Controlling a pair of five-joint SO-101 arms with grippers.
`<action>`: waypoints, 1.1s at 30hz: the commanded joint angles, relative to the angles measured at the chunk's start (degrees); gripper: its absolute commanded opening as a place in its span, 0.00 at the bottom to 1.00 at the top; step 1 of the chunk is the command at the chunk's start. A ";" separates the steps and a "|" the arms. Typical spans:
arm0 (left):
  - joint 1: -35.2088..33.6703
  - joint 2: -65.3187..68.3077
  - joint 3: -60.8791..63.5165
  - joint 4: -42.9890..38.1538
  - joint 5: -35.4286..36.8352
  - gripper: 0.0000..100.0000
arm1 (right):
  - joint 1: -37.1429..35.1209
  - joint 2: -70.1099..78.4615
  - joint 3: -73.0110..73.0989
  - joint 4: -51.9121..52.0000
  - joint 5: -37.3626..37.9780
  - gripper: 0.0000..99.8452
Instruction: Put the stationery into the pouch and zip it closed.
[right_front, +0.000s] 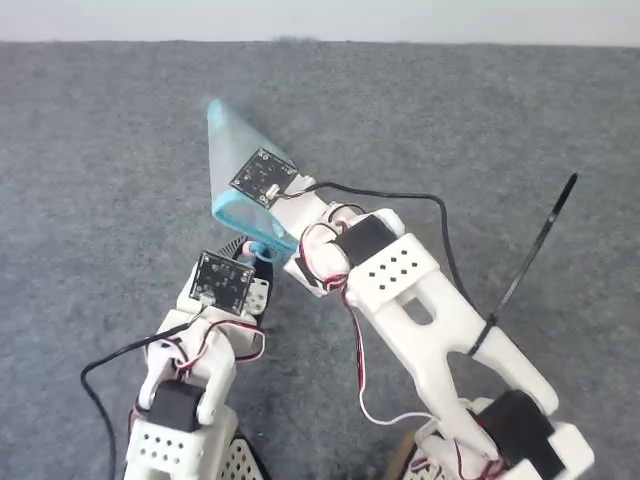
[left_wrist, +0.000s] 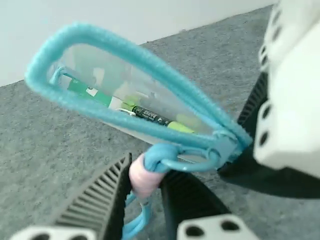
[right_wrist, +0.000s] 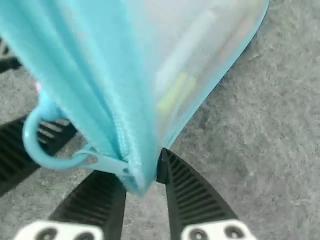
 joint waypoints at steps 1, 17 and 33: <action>-2.37 -1.41 -3.47 -1.85 0.79 0.01 | 3.74 0.04 0.35 -0.04 1.32 0.01; -12.66 -1.41 -5.58 -1.93 6.51 0.01 | 8.57 0.04 4.92 -3.91 3.34 0.01; -12.31 -1.41 -5.49 -1.93 6.51 0.01 | 0.04 -14.20 10.81 -14.73 3.34 0.12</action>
